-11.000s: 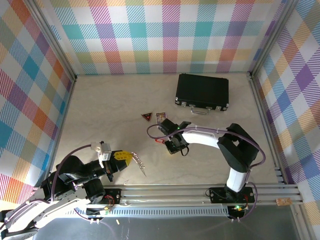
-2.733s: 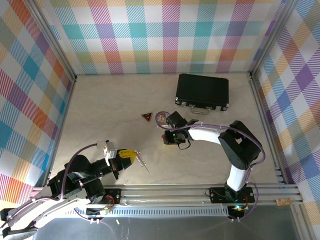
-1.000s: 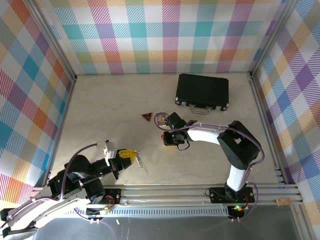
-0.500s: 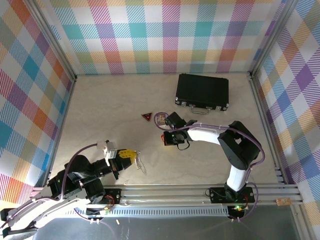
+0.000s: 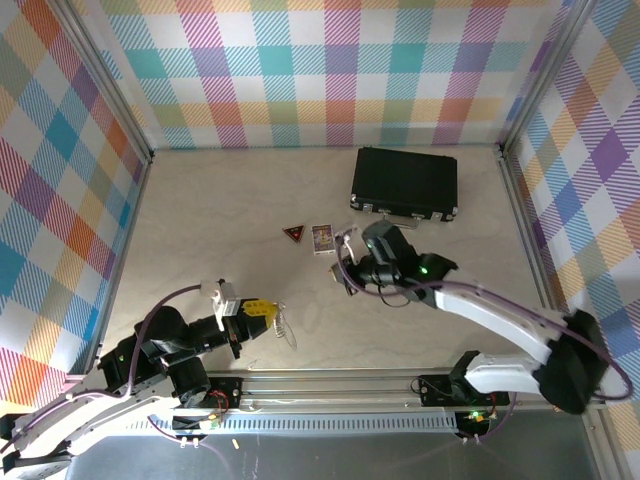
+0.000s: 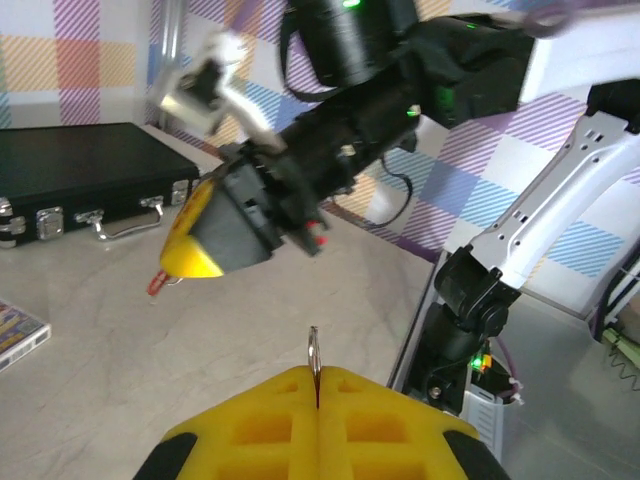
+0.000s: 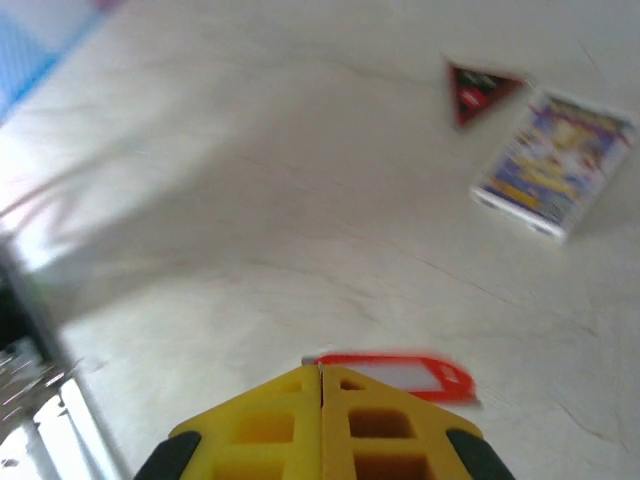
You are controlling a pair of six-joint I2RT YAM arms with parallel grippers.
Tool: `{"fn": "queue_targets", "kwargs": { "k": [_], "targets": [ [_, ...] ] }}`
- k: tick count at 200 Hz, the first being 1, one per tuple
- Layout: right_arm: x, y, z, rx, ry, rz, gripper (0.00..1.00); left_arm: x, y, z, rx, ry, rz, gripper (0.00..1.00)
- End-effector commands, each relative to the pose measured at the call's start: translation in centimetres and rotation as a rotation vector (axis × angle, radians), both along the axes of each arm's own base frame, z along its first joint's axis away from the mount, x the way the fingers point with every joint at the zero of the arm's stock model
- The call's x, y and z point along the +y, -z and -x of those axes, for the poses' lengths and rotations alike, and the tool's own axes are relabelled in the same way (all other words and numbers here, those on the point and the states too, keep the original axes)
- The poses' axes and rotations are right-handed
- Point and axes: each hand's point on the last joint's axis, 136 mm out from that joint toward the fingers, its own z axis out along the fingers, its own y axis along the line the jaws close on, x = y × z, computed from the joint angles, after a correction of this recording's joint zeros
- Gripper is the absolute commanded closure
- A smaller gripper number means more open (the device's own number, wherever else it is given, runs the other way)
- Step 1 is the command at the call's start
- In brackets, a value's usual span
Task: Put the keys on the keyring
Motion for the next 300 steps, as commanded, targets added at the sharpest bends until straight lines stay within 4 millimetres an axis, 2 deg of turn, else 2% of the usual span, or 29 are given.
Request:
{"fn": "queue_targets", "kwargs": {
  "k": [1,25,65,87,114,157,196,300],
  "targets": [
    [0.8,-4.1,3.6,-0.170,-0.218,-0.125,1.00,-0.4,-4.2,1.3,-0.081,0.079,0.109,1.00],
    [0.4,-7.2,5.6,-0.197,-0.286,-0.214,1.00,-1.0,-5.4,2.1,-0.115,0.135,0.122,1.00],
    [0.0,-12.1,11.1,-0.203,-0.491,-0.439,1.00,-2.4,-7.2,3.7,-0.173,0.266,0.127,1.00],
    [-1.1,-13.7,12.7,-0.264,-0.501,-0.480,1.00,-3.1,-7.8,4.5,-0.204,0.329,0.138,1.00],
    [-1.9,-13.5,13.3,-0.268,-0.491,-0.454,1.00,-4.0,-7.9,4.4,-0.222,0.354,0.125,1.00],
    [-1.9,-12.7,14.0,-0.278,-0.495,-0.407,1.00,-5.5,-7.9,4.4,-0.237,0.402,0.127,1.00],
    [-1.9,-12.4,13.8,-0.303,-0.468,-0.380,1.00,-6.7,-7.1,3.8,-0.241,0.409,0.098,1.00],
    [-2.0,-13.0,13.8,-0.368,-0.446,-0.381,1.00,-7.8,-6.5,2.2,-0.305,0.356,0.052,1.00]
  ]
}}
